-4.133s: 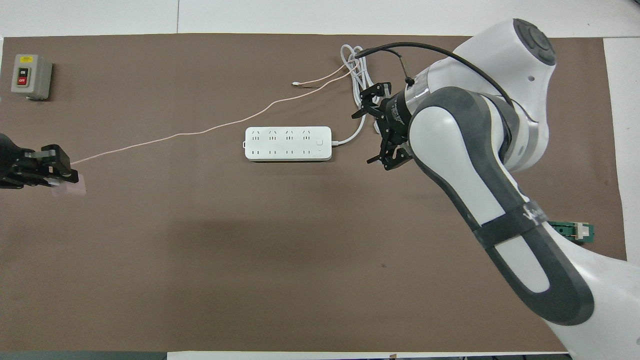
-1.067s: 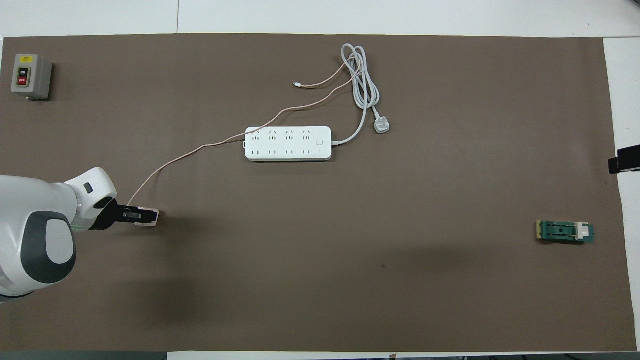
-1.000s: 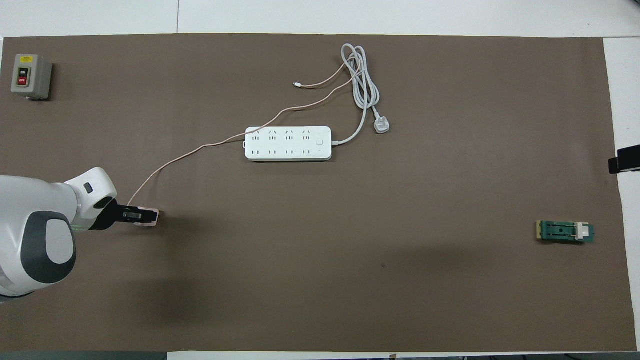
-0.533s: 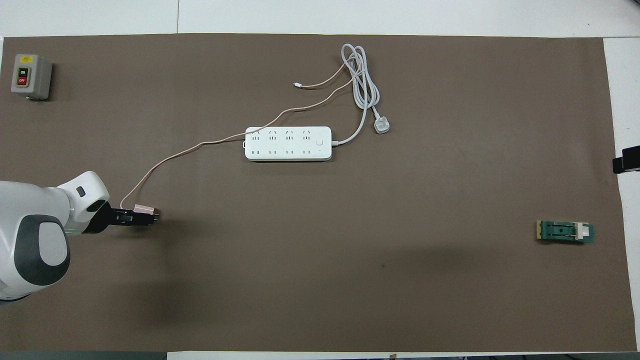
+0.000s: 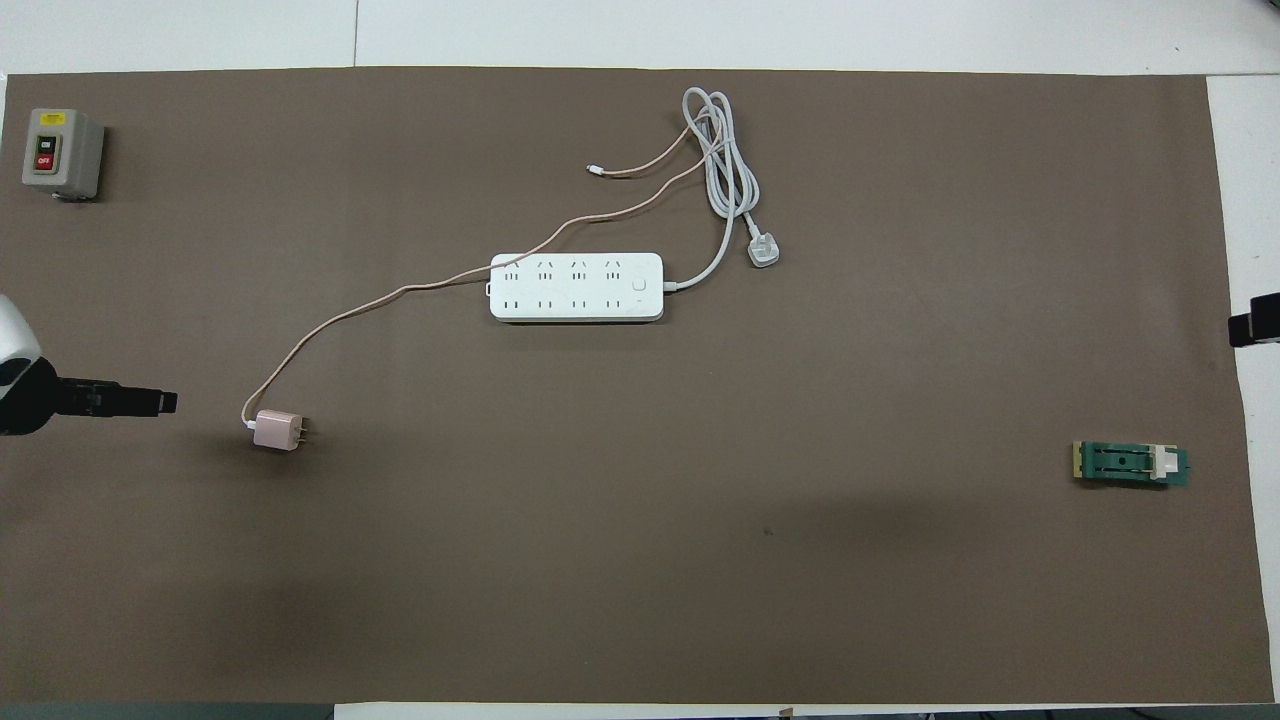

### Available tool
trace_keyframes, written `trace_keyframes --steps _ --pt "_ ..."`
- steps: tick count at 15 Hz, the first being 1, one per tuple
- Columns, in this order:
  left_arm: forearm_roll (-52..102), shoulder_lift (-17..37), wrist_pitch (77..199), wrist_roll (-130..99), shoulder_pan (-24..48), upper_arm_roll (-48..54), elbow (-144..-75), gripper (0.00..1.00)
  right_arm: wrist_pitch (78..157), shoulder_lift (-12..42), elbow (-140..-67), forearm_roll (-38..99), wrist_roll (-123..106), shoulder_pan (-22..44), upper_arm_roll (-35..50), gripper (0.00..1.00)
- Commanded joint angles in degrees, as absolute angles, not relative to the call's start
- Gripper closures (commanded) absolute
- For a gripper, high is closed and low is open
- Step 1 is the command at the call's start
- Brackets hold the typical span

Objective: Unplug charger and place it aside

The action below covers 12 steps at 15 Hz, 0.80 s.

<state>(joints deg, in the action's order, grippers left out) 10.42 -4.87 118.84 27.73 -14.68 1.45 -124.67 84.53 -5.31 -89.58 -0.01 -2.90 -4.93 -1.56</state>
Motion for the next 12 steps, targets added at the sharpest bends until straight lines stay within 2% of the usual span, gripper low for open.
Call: trace_keyframes --steps 1,6,9,12 --pt "6.69 -4.75 112.16 20.33 -14.77 1.85 -116.83 0.00 84.46 -6.06 -90.18 1.58 -3.34 -5.98 -1.32 0.00" --pt "3.96 -5.27 101.81 8.63 -13.98 2.64 -105.59 0.00 83.67 -6.24 -90.35 1.41 -3.34 -5.80 -1.23 0.00" --pt "-1.47 -4.13 92.05 3.19 -10.39 2.90 -97.06 0.00 83.76 -6.24 -90.44 1.41 -3.25 -5.89 -1.23 0.00" --pt "-2.11 -3.16 89.64 1.23 -8.26 3.25 -93.17 0.00 83.67 -6.33 -90.70 1.41 -3.25 -5.98 -1.23 0.00"
